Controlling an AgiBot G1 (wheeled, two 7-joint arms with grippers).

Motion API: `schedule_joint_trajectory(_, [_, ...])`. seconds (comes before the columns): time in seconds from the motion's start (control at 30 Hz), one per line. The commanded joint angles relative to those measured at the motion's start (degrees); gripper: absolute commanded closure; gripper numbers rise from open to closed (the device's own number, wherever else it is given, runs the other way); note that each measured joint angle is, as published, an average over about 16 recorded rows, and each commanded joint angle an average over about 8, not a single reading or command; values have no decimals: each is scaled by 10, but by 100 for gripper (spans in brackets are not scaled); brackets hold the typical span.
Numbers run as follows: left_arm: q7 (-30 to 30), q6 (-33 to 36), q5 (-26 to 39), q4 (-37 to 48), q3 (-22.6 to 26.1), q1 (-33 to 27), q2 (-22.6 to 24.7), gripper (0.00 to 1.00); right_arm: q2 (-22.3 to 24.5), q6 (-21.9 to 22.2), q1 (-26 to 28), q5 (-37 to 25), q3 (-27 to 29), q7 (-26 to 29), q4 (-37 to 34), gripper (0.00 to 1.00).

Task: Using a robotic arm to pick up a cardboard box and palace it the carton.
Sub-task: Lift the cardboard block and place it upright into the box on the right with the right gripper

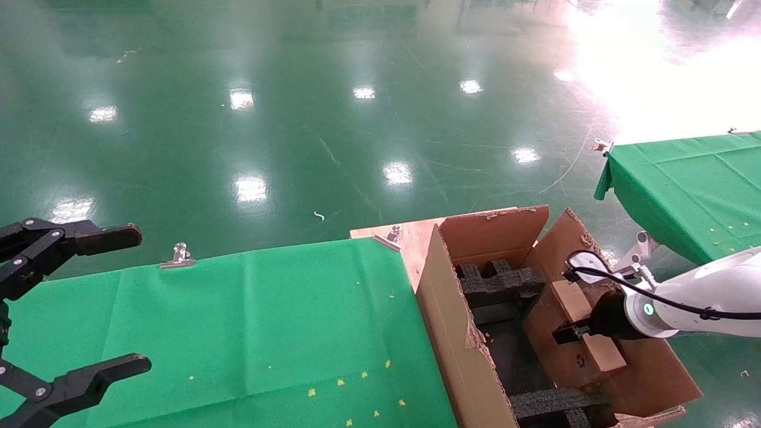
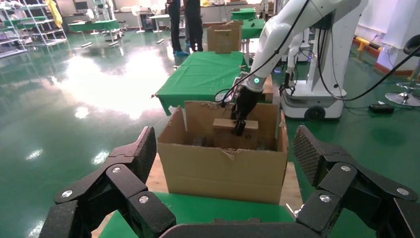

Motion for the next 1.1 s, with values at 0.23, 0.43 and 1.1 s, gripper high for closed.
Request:
schedule_joint_trajectory(0.23, [0, 0, 0, 0, 0, 0, 0, 0, -13, 6, -17, 12, 2, -12, -18, 29])
schedule_joint_trajectory(0.43, [0, 0, 0, 0, 0, 0, 0, 0, -15, 7, -19, 14, 3, -14, -21, 0])
schedule_joint_trajectory(1.1, [0, 0, 0, 0, 0, 0, 0, 0, -9, 8, -2, 4, 5, -11, -12, 0])
